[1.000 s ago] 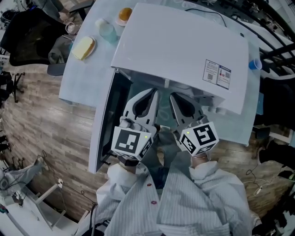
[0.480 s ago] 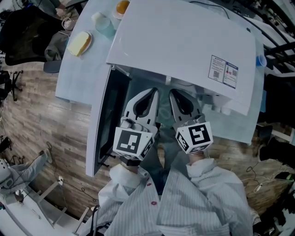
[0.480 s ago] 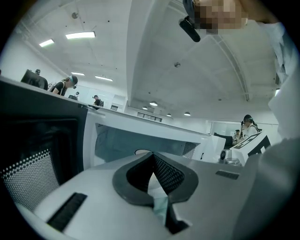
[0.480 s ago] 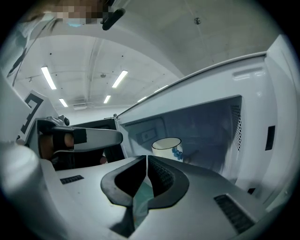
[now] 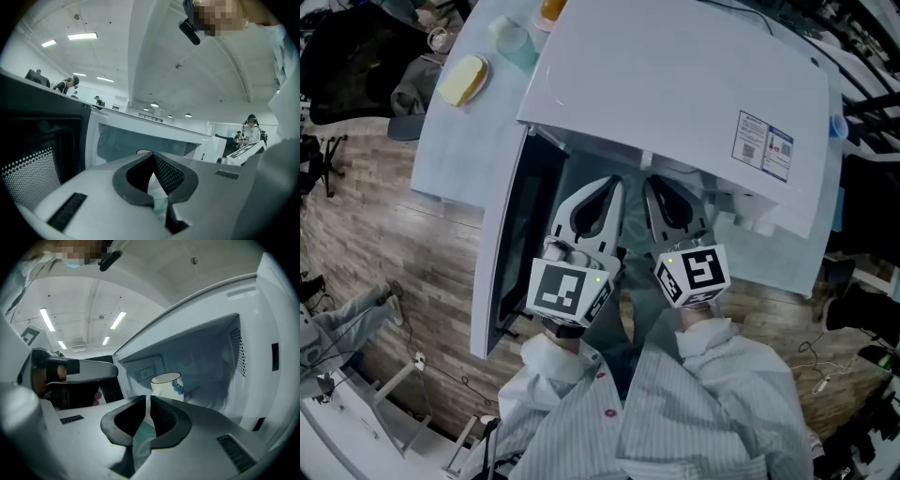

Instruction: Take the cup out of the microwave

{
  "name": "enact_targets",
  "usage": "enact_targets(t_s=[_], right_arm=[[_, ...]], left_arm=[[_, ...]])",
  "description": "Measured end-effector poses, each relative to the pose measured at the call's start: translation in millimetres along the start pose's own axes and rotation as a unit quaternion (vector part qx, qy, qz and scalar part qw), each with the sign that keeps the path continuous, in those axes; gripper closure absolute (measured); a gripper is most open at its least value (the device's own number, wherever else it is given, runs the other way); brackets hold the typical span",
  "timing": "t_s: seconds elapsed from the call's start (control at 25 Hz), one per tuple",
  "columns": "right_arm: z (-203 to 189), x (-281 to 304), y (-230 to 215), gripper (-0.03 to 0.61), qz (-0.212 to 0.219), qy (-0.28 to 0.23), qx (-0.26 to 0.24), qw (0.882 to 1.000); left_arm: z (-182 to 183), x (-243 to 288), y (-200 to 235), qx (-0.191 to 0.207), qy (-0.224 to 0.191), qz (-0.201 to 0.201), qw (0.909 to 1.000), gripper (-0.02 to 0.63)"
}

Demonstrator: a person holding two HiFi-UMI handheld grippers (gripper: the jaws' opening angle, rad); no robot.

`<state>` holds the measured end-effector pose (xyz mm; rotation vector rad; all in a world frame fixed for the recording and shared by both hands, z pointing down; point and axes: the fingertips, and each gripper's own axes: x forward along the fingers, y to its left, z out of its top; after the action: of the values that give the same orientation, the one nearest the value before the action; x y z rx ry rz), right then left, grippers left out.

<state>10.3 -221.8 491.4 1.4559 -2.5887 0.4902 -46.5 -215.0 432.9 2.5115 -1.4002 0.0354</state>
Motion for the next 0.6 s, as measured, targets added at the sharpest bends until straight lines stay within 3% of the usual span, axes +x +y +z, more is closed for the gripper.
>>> enact_targets(t_s=[0.44, 0.6], right_arm=[[-9, 12, -11, 0.538, -0.01, 0.014, 0.015, 1.0], [-14, 18, -10, 0.468, 0.0, 0.024, 0.029, 0.999]], left_arm=[[-1, -1, 4, -0.002, 0.0, 0.008, 1.0, 0.604], [-2, 0, 7, -0.003, 0.001, 0.012, 0.9999, 0.604]])
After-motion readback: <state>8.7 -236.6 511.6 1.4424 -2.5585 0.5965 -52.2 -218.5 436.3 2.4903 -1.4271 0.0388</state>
